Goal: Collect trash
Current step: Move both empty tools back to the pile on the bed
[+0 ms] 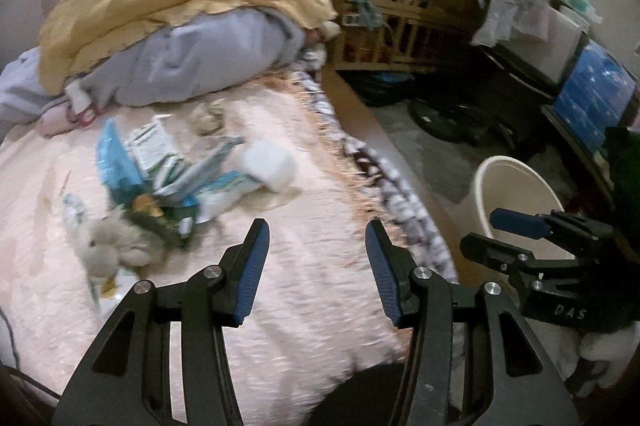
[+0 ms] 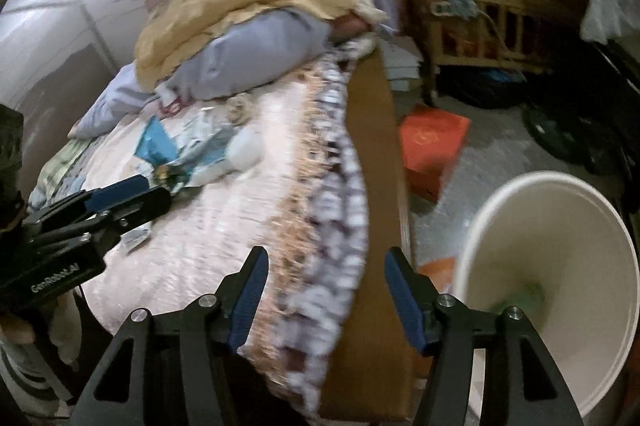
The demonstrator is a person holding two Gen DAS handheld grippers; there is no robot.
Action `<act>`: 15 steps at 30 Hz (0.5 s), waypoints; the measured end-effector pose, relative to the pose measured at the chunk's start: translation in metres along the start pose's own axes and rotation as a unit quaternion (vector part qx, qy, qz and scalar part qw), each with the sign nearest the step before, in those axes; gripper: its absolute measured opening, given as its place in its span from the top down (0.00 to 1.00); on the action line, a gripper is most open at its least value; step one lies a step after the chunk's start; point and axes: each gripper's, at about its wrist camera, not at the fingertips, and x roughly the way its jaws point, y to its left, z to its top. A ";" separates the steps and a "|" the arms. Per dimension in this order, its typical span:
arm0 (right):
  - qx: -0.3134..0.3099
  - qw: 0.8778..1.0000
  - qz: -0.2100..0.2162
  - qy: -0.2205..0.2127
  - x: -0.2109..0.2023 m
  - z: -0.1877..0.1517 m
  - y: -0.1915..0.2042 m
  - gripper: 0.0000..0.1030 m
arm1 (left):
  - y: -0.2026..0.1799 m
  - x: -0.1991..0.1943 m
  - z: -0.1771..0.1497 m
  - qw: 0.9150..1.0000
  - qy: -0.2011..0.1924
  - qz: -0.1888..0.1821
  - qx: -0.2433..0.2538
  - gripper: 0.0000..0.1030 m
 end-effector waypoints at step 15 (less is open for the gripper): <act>-0.072 0.996 0.041 0.024 0.042 0.009 0.083 0.40 | 0.085 -0.021 -0.025 0.995 -0.005 0.078 -0.059 0.53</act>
